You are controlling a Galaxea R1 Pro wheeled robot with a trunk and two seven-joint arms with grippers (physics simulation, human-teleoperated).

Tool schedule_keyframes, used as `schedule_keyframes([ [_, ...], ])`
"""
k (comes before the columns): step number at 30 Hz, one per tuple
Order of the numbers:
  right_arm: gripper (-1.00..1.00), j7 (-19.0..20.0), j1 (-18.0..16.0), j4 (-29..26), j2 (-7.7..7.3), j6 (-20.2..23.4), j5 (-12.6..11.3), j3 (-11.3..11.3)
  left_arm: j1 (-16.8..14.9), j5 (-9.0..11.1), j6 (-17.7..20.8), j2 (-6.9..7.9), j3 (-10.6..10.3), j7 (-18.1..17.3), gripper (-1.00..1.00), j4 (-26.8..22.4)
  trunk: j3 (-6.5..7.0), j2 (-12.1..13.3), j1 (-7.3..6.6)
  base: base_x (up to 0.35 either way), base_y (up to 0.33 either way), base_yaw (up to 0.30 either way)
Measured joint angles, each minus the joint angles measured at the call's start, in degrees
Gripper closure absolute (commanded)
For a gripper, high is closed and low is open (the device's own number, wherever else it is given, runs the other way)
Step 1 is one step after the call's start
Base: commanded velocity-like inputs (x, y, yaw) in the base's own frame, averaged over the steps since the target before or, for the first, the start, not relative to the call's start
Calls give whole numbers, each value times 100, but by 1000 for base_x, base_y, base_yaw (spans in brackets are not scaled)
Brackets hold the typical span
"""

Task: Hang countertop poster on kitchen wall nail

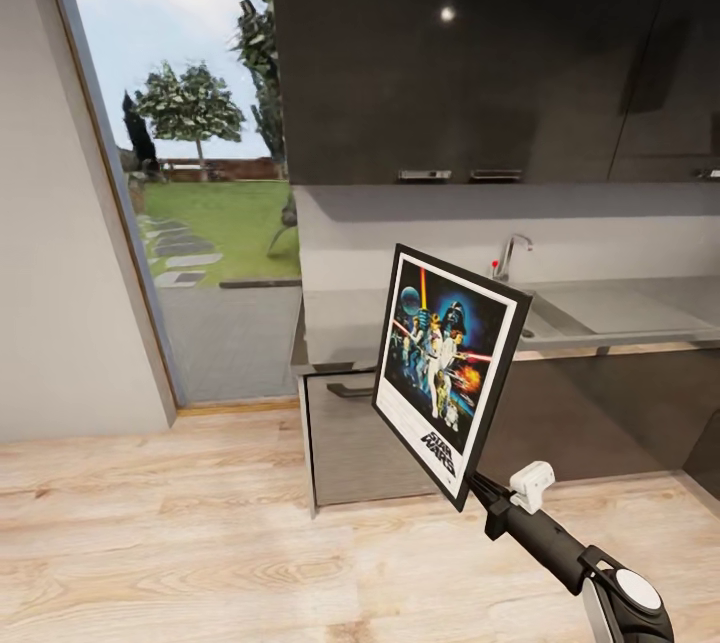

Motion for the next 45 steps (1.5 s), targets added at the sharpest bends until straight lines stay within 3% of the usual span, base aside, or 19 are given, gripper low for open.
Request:
schedule_keyframes([
  [45,100,25,-3,-5,0,-7,1,23,-2,0,8,0,-4,0,-100,6,800,1801,-989,0,0,0],
])
